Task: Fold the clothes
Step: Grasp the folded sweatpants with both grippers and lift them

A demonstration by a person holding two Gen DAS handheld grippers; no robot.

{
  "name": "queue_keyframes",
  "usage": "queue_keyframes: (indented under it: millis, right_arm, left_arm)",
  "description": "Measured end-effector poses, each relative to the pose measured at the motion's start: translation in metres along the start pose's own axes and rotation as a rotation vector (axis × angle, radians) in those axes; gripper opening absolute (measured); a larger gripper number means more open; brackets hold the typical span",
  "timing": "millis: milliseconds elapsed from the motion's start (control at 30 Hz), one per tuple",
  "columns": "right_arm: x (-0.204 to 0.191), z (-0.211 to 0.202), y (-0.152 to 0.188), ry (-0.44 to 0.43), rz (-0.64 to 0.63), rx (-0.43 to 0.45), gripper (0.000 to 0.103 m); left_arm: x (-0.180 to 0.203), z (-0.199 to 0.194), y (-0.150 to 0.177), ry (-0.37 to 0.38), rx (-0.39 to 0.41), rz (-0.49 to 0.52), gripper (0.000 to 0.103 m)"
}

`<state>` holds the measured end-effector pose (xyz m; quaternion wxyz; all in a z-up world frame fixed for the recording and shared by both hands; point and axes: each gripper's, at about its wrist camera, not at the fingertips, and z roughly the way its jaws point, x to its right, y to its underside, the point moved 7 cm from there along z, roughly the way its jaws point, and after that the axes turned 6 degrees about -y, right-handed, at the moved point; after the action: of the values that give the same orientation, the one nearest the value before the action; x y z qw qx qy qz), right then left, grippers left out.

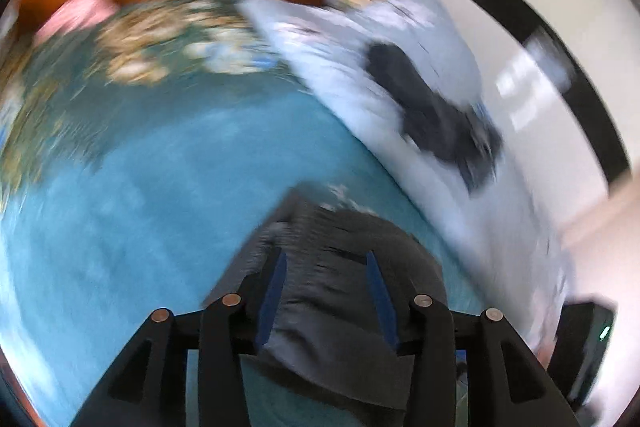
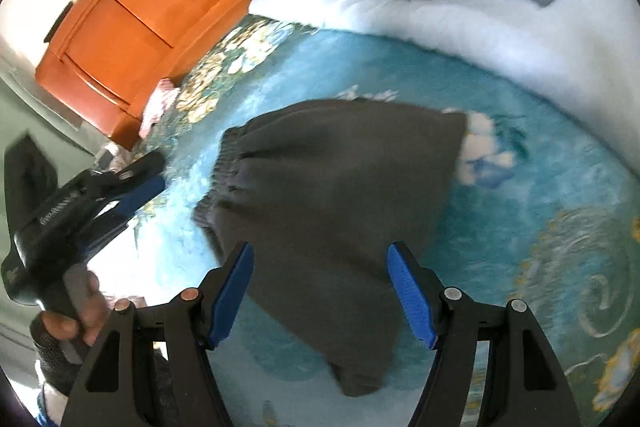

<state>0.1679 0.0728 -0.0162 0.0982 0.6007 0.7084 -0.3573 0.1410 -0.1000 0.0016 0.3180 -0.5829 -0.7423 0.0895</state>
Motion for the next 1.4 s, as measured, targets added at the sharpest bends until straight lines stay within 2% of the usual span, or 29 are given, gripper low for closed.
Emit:
queue_keyframes:
  millis: [67, 133, 200, 267, 333, 433, 567, 633, 733, 800, 900, 1033, 1167, 1233, 1267, 1300, 1400]
  right_arm:
    - [-0.002, 0.007, 0.008, 0.012, -0.018, -0.012, 0.071]
    - [0.002, 0.013, 0.017, 0.029, -0.014, -0.024, 0.071]
    - [0.006, 0.016, 0.024, 0.004, 0.018, -0.026, 0.071]
    - [0.007, 0.018, 0.027, -0.001, 0.028, -0.022, 0.071]
    - [0.006, 0.025, 0.026, 0.032, 0.003, -0.026, 0.075]
    - [0.008, 0.033, 0.027, 0.063, -0.005, -0.047, 0.075]
    - [0.007, 0.018, 0.025, 0.027, 0.025, -0.055, 0.075]
    - [0.004, -0.001, 0.018, -0.017, 0.04, -0.018, 0.075]
    - [0.006, -0.019, -0.008, 0.016, -0.006, 0.066, 0.075]
    - [0.013, -0.015, -0.024, 0.051, -0.008, 0.073, 0.075]
    - [0.024, 0.001, -0.037, 0.043, 0.03, 0.054, 0.075]
    - [0.033, 0.023, -0.032, 0.041, 0.058, 0.011, 0.075]
    - [0.034, 0.024, -0.029, 0.05, 0.036, -0.004, 0.075]
    - [0.035, 0.021, -0.031, 0.028, 0.047, 0.0, 0.075]
    - [0.036, 0.018, -0.032, 0.007, 0.061, 0.012, 0.075]
    - [0.039, 0.011, -0.031, -0.023, 0.084, 0.032, 0.075]
    - [0.051, 0.001, -0.022, -0.052, 0.15, 0.061, 0.075]
  left_arm:
    - [0.009, 0.02, 0.009, -0.017, -0.062, 0.062, 0.046]
    - [0.001, 0.043, 0.025, -0.061, -0.135, 0.093, 0.046]
    - [-0.008, 0.058, 0.041, -0.09, -0.177, 0.115, 0.046]
    - [-0.011, 0.064, 0.045, -0.095, -0.182, 0.128, 0.046]
    - [-0.011, 0.064, 0.043, -0.081, -0.187, 0.118, 0.046]
    - [-0.014, 0.068, 0.04, -0.046, -0.196, 0.081, 0.046]
    - [-0.014, 0.05, 0.03, 0.012, -0.159, 0.016, 0.047]
    - [-0.012, 0.038, 0.024, 0.025, -0.127, 0.028, 0.047]
    - [-0.004, 0.034, 0.013, 0.024, -0.107, 0.076, 0.047]
    - [0.0, 0.042, 0.01, 0.014, -0.126, 0.097, 0.047]
    - [0.0, 0.057, 0.009, -0.003, -0.158, 0.111, 0.047]
    - [-0.007, 0.072, 0.015, 0.001, -0.191, 0.098, 0.047]
    - [-0.006, 0.072, 0.014, 0.011, -0.202, 0.106, 0.047]
    - [-0.006, 0.065, 0.01, 0.044, -0.193, 0.096, 0.049]
    - [-0.007, 0.061, 0.008, 0.071, -0.185, 0.086, 0.054]
    - [-0.011, 0.058, 0.007, 0.076, -0.183, 0.079, 0.063]
    - [-0.028, 0.054, 0.006, 0.066, -0.184, 0.065, 0.068]
